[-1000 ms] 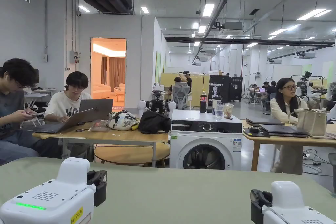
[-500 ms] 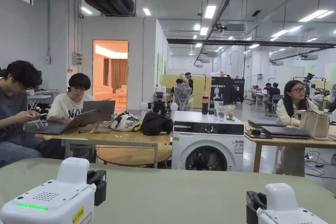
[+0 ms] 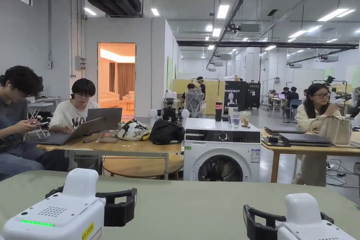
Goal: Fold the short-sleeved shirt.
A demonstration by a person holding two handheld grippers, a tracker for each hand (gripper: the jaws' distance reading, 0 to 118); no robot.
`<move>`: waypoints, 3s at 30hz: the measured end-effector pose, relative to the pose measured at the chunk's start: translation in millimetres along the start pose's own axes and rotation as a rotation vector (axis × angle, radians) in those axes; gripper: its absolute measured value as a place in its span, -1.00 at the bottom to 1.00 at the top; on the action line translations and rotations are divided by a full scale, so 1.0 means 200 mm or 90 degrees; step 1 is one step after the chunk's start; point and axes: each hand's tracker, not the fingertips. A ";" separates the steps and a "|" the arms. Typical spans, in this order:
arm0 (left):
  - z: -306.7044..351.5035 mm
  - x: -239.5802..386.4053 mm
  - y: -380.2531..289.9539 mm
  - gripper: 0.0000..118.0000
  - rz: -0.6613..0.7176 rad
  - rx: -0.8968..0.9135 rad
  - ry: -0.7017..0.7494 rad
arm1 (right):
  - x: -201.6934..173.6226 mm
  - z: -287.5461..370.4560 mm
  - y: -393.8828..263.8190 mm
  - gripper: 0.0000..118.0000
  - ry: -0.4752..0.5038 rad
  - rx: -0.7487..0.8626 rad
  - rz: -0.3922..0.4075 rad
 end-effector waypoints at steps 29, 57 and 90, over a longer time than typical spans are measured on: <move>0.08 0.03 -0.02 1.00 0.024 -0.002 -0.040 | 0.06 0.03 0.02 0.77 0.005 -0.068 -0.146; 0.05 0.08 -0.03 1.00 0.049 -0.015 -0.065 | 0.09 -0.06 0.00 0.77 0.049 -0.150 -0.280; 0.13 0.16 -0.14 1.00 -0.015 0.032 0.029 | -0.10 0.10 -0.13 0.77 -0.063 -0.011 0.008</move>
